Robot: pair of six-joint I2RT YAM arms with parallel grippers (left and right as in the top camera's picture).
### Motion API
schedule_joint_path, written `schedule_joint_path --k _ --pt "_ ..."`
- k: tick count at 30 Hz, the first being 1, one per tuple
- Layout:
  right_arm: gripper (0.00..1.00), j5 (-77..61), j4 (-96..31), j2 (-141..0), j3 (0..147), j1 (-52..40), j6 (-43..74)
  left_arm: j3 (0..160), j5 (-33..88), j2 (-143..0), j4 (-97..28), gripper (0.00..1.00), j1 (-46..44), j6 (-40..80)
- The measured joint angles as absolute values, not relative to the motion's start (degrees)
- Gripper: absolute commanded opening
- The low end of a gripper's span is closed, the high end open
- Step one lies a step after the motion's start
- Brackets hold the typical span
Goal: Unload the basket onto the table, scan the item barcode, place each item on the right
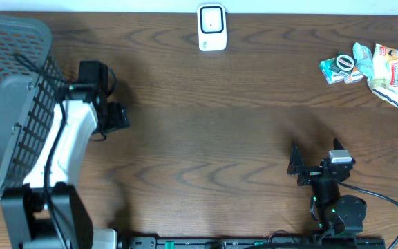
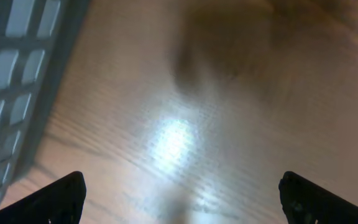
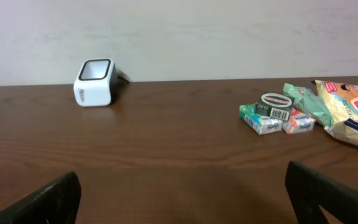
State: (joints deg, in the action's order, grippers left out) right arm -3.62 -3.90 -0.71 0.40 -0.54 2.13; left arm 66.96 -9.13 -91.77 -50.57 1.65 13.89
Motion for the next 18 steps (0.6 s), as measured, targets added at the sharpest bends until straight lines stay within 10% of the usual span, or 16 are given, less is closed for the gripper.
schedule_joint_path --k 18 --pt "0.99 -3.6 -3.88 -0.71 0.4 -0.54 2.15 35.73 0.6 -51.7 -24.12 0.98 1.65 8.93"
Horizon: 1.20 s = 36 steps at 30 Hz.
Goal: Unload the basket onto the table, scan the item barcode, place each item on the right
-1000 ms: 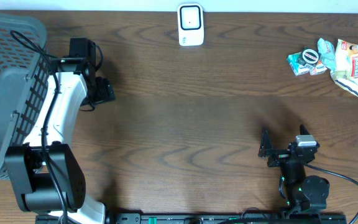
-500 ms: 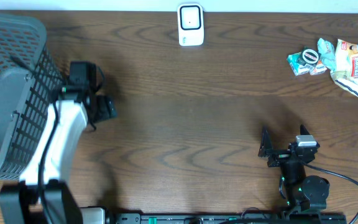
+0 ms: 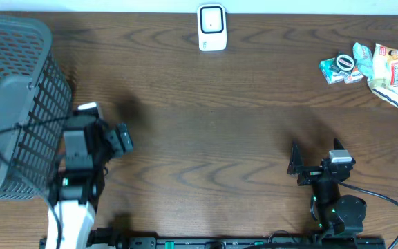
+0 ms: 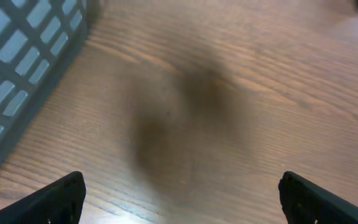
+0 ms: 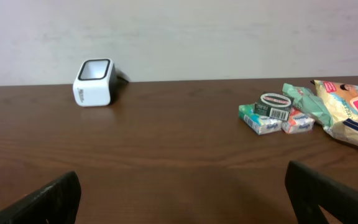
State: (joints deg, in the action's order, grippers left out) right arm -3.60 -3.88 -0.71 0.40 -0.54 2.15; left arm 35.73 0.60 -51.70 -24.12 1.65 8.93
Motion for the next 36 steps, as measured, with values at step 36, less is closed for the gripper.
schedule_joint_path --k 36 --pt "0.99 -3.6 -3.88 -0.71 0.4 -0.54 2.15 7.27 2.13 -4.25 -10.87 0.98 1.65 7.62"
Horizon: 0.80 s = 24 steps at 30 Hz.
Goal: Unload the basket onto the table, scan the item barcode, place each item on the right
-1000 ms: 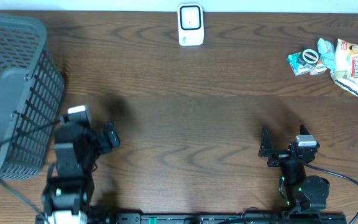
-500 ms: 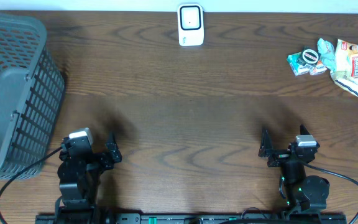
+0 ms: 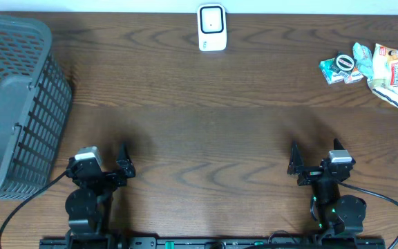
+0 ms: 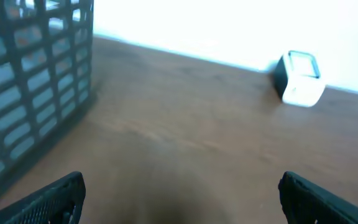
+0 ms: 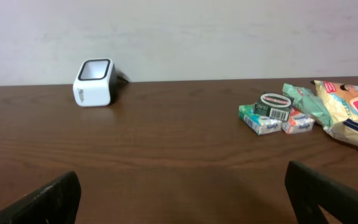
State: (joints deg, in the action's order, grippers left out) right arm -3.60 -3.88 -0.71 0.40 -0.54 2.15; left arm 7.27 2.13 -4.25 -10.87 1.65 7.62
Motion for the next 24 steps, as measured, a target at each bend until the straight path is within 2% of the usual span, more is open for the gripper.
schedule_joint_path --k 12,24 --pt "0.99 -3.6 -3.88 -0.71 0.4 -0.54 2.15 1.52 3.14 -0.58 0.67 0.98 1.65 7.62" --pt "0.99 -3.62 -3.88 -0.71 0.4 -0.54 2.15 0.45 6.04 -0.58 1.34 0.97 1.65 2.46"
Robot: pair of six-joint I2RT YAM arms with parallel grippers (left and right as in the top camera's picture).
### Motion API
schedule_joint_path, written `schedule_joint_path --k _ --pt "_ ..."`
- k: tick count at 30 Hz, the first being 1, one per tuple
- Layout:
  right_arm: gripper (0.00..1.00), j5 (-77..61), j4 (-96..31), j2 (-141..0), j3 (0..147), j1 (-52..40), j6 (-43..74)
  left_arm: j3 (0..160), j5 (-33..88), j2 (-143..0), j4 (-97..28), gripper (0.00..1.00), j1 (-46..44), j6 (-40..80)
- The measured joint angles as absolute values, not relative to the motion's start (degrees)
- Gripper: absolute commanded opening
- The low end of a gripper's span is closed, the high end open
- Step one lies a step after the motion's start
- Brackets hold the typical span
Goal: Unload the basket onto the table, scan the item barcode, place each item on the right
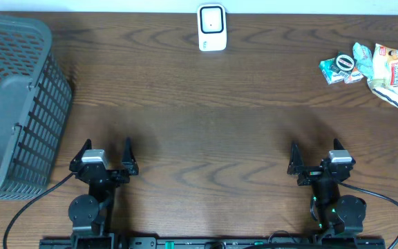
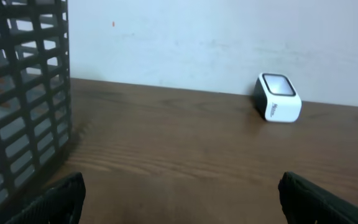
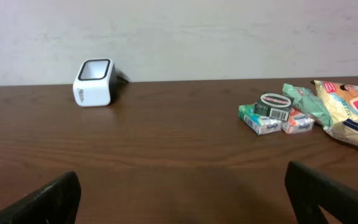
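A white barcode scanner [image 1: 212, 28] with a dark window stands at the table's far edge; it also shows as the scanner [image 2: 278, 106] and the scanner [image 3: 94, 83] in the wrist views. A heap of small items [image 1: 365, 67], packets and a round tin, lies at the far right, seen as the items [image 3: 303, 112] from the right wrist. My left gripper [image 1: 104, 159] sits at the front left, open and empty. My right gripper [image 1: 309, 164] sits at the front right, open and empty. Both face the far wall.
A grey mesh basket [image 1: 12, 104] takes up the left side, and its wall [image 2: 23, 93] stands close to my left gripper. Bare dark wood lies between the grippers and the scanner.
My left gripper has settled a little lower and level at the front left; its view of the scanner and basket is now sharp instead of blurred. The right arm has not moved.
My left arm was stretched out beside the basket, open and facing down at the table. Then it was nearer the front edge, still open. Later it was folded at the front left, facing the scanner, where it rests now. My right gripper stayed open and still throughout.
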State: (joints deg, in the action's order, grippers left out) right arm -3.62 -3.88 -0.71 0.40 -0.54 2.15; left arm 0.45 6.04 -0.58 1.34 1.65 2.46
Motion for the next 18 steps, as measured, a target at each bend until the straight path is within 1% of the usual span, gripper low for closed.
schedule_joint_path --k 5,18 --pt "0.99 -3.6 -3.88 -0.71 0.4 -0.54 2.15 0.62 5.78 -0.58 -0.8 0.98 1.65 1.43" --pt "0.99 -3.62 -3.88 -0.71 0.4 -0.54 2.15 0.67 5.63 -0.58 -0.91 0.98 1.65 1.41"
